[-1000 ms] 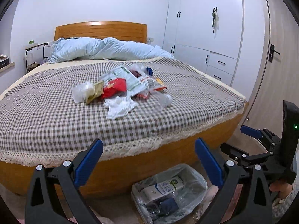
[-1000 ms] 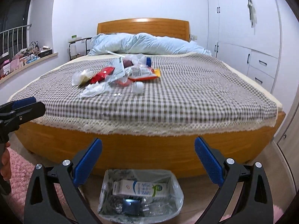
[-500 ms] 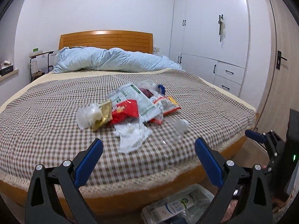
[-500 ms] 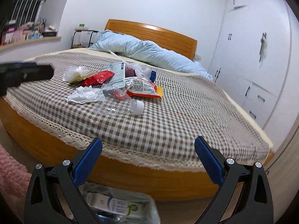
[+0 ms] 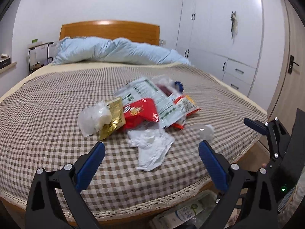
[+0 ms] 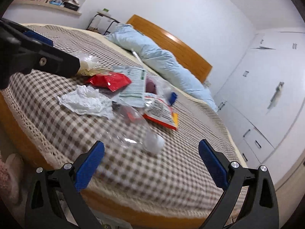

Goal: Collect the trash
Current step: 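Grasp the clear cut plastic bottle on the bed with the right tool, then grasp the white plastic bag with the left tool while the right tool holds the bottle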

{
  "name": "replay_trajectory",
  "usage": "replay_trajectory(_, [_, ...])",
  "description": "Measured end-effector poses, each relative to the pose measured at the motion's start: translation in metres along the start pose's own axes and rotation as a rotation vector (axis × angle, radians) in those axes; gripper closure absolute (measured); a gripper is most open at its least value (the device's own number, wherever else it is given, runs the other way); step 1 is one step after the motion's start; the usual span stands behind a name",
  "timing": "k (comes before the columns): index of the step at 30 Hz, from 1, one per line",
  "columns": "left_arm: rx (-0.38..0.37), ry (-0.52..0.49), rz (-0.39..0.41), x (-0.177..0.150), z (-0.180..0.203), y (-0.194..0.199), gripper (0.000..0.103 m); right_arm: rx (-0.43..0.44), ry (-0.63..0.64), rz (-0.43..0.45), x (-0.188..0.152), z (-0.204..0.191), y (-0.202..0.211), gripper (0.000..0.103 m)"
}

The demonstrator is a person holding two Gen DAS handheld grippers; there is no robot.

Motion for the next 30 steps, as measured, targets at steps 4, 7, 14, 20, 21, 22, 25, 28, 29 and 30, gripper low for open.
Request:
replay_trajectory(4, [0.04,-0.08,-0.054,0.005,-0.011,-0.014,0.008,0.057,-0.02,0.005,0.004,-0.004,-0.022,0.008])
replay_trajectory(7, [0.05,-0.085,-0.068,0.012,-0.022,-0.02,0.008,0.073,-0.007,0.013,0.01,-0.005,-0.036,0.008])
replay_trajectory(14, [0.054,-0.07,-0.077,0.021,-0.044,-0.037,0.008,0.096,0.06,-0.026,0.02,-0.012,-0.067,0.008])
replay_trajectory(20, [0.049,-0.049,-0.102,0.011,-0.052,-0.043,0.008,0.088,0.161,-0.052,0.029,-0.019,-0.09,0.008])
replay_trajectory(21, [0.048,-0.05,-0.106,0.009,-0.052,-0.043,0.008,0.088,0.175,-0.063,0.029,-0.02,-0.091,0.008])
replay_trajectory(22, [0.047,-0.054,-0.108,0.007,-0.051,-0.042,0.008,0.089,0.184,-0.081,0.027,-0.02,-0.09,0.008])
replay_trajectory(25, [0.043,-0.062,-0.111,0.005,-0.05,-0.041,0.008,0.072,0.149,-0.12,0.029,-0.014,-0.091,0.043])
replay_trajectory(28, [0.02,-0.029,-0.124,0.001,-0.051,-0.041,0.008,0.089,0.052,-0.154,0.031,-0.001,-0.09,0.045])
replay_trajectory(29, [0.025,-0.024,-0.125,0.001,-0.052,-0.041,0.008,0.09,0.019,-0.159,0.031,0.004,-0.089,0.045])
replay_trajectory(30, [0.027,-0.022,-0.124,0.001,-0.053,-0.041,0.008,0.09,-0.032,-0.157,0.032,0.012,-0.087,0.046])
Point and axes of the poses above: each gripper's, at about its wrist camera, not at the fingertips, and y roughly against the way its jaws point, z to its right, x to its top, the point moved 8 cm from there along -y, roughly the way its jaws point, and after that the axes turned 15 degrees about z, right-handed, at the moved point
